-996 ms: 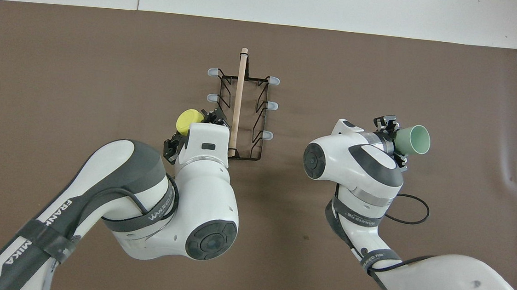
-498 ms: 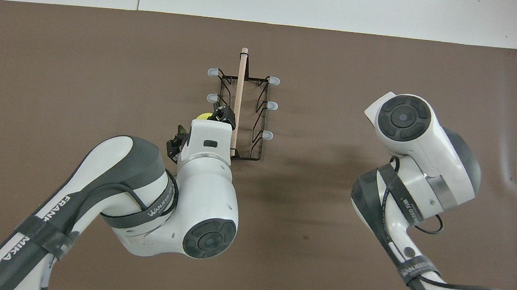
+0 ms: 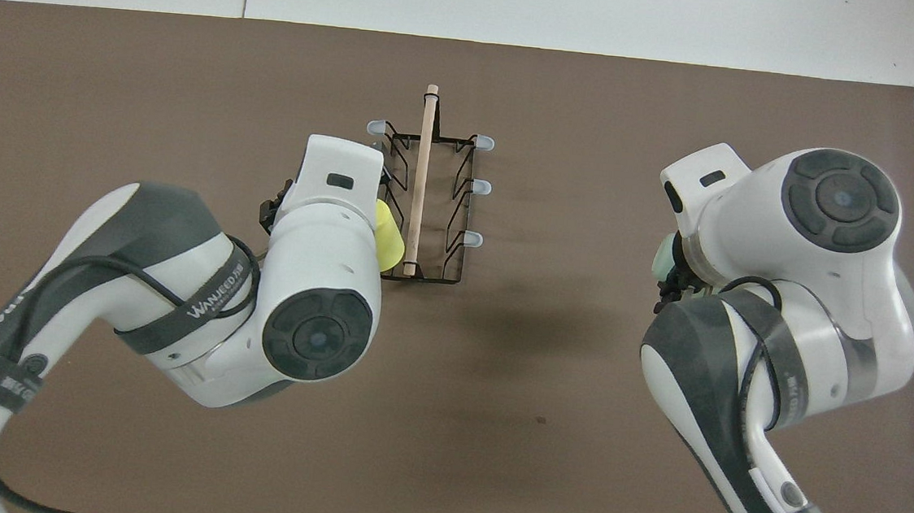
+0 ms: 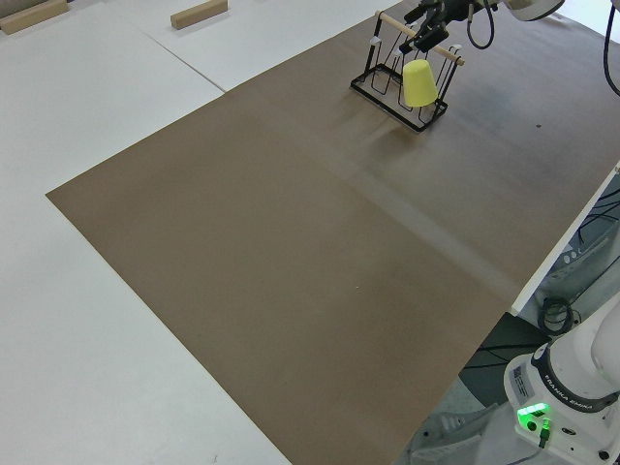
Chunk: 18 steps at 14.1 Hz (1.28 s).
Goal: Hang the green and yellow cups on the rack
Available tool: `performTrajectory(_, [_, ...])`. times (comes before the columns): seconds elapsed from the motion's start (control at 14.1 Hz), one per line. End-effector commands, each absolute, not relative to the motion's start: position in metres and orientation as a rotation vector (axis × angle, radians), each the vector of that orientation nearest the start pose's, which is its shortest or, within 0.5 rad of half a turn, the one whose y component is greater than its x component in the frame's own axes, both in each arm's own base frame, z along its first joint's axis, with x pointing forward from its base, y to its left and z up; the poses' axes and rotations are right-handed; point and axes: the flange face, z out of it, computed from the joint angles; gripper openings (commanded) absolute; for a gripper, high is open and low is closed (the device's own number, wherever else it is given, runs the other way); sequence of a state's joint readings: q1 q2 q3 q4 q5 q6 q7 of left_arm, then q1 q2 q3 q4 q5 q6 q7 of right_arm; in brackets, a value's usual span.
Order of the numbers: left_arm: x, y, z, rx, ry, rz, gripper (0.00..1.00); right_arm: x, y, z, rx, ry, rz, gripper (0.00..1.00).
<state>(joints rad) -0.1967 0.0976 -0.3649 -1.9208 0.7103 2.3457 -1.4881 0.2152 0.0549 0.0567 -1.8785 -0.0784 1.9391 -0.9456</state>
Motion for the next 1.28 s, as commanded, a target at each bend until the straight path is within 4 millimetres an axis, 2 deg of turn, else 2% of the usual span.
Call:
performTrajectory(0.0, [0.552, -0.279, 0.503, -2.915, -0.603, -0.857, 1.00, 0.550, 0.159, 0.497, -2.547, -1.762, -0.129, 0.00])
performTrajectory(0.21, [0.562, -0.230, 0.531, -2.959, -0.483, -0.787, 1.00, 0.546, 0.169, 0.511, -2.482, -1.637, -0.236, 0.00])
performTrajectory(0.36, [0.570, -0.192, 0.547, -3.019, -0.400, -0.731, 1.00, 0.546, 0.165, 0.520, -2.366, -1.587, -0.336, 0.00])
performTrajectory(0.5, [0.573, -0.153, 0.558, -3.065, -0.263, -0.634, 1.00, 0.553, 0.134, 0.522, -2.250, -1.543, -0.453, 0.00])
performTrajectory(0.71, [0.584, -0.100, 0.583, -3.143, -0.009, -0.500, 1.00, 0.556, 0.110, 0.530, -2.159, -1.461, -0.576, 0.00])
performTrajectory(0.78, [0.587, -0.082, 0.596, -3.172, 0.054, -0.465, 1.00, 0.556, 0.105, 0.527, -2.116, -1.444, -0.621, 0.00])
performTrajectory(0.92, [0.596, -0.050, 0.608, -3.198, 0.127, -0.390, 1.00, 0.552, 0.103, 0.528, -2.005, -1.428, -0.742, 0.00])
performTrajectory(1.07, [0.593, -0.040, 0.621, -3.196, 0.227, -0.302, 1.00, 0.549, 0.101, 0.529, -1.931, -1.429, -0.828, 0.00])
performTrajectory(1.21, [0.581, -0.031, 0.624, -3.192, 0.336, -0.189, 1.00, 0.541, 0.101, 0.524, -1.885, -1.376, -0.935, 0.00])
